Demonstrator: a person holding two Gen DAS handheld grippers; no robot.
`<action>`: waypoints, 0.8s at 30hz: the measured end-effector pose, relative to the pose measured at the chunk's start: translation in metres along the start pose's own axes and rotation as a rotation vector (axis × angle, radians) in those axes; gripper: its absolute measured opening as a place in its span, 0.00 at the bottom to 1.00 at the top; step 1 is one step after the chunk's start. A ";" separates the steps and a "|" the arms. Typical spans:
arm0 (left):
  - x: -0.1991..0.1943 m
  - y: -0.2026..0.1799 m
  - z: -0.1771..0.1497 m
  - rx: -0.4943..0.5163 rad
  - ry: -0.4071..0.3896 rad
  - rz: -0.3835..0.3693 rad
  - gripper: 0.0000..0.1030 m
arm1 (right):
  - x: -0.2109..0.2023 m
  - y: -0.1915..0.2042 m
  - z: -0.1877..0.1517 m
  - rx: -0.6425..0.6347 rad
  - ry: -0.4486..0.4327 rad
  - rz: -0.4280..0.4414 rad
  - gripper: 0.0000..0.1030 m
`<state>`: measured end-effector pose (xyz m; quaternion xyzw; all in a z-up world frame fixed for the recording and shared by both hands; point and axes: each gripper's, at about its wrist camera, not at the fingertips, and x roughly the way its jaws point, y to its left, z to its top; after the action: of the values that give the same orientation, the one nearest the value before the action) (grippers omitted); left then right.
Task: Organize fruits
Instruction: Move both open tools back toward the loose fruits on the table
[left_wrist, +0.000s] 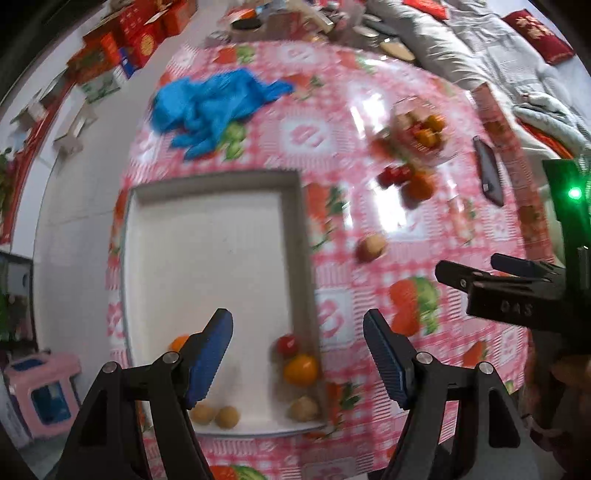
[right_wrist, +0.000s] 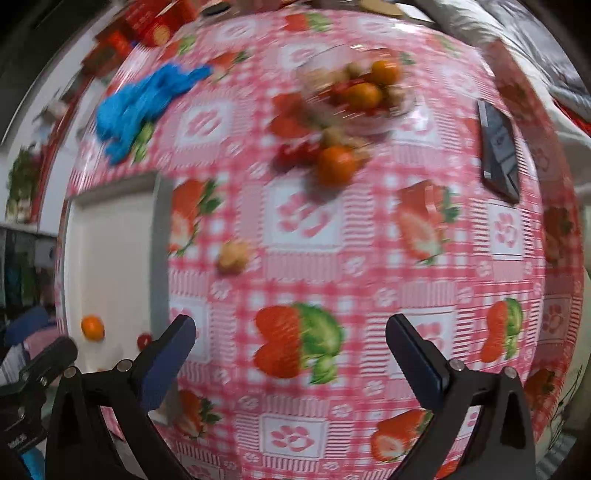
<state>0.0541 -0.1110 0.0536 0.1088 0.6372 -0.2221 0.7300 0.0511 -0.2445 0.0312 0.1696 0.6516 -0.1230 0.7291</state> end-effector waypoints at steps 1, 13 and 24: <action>-0.001 -0.007 0.007 0.011 -0.006 -0.006 0.72 | -0.001 -0.006 0.003 0.015 -0.004 0.000 1.00; 0.052 -0.069 0.042 0.108 0.043 0.018 0.72 | 0.019 -0.053 0.026 0.123 0.024 0.021 1.00; 0.121 -0.089 0.060 0.102 0.096 0.081 0.72 | 0.043 -0.083 0.021 0.163 0.080 0.044 1.00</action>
<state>0.0768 -0.2381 -0.0435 0.1820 0.6545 -0.2193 0.7003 0.0422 -0.3266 -0.0167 0.2473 0.6642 -0.1528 0.6887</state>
